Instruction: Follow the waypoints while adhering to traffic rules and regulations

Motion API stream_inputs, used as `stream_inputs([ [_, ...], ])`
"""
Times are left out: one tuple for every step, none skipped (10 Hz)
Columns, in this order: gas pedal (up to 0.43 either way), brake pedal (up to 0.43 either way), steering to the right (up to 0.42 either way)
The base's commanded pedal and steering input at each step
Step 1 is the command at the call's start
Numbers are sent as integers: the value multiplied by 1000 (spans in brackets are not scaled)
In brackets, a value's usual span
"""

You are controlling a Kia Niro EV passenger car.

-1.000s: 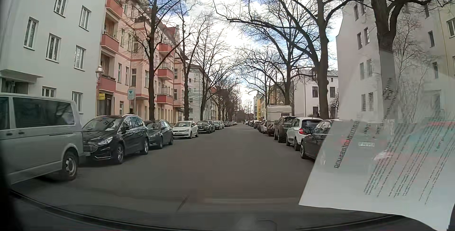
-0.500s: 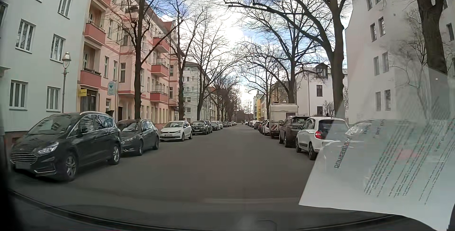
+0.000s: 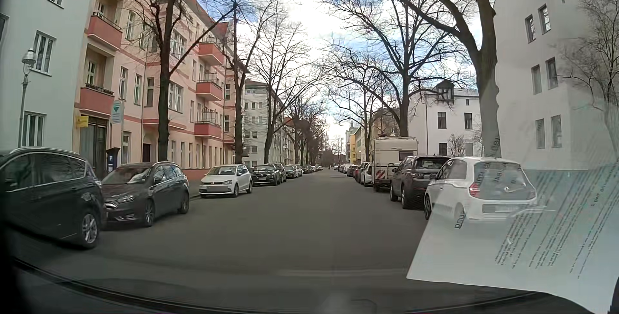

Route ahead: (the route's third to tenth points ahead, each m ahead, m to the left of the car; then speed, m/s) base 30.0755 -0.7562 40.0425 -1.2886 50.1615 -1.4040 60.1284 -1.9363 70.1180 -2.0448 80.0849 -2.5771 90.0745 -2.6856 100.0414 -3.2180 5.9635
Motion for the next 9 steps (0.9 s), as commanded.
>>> stream_inputs([
  [0,30,-2],
  [0,30,-2],
  [0,30,-3],
  [0,30,-3],
  [0,30,-3],
  [8,30,-3],
  [8,30,-3],
  [8,30,-3],
  [8,30,-3],
])
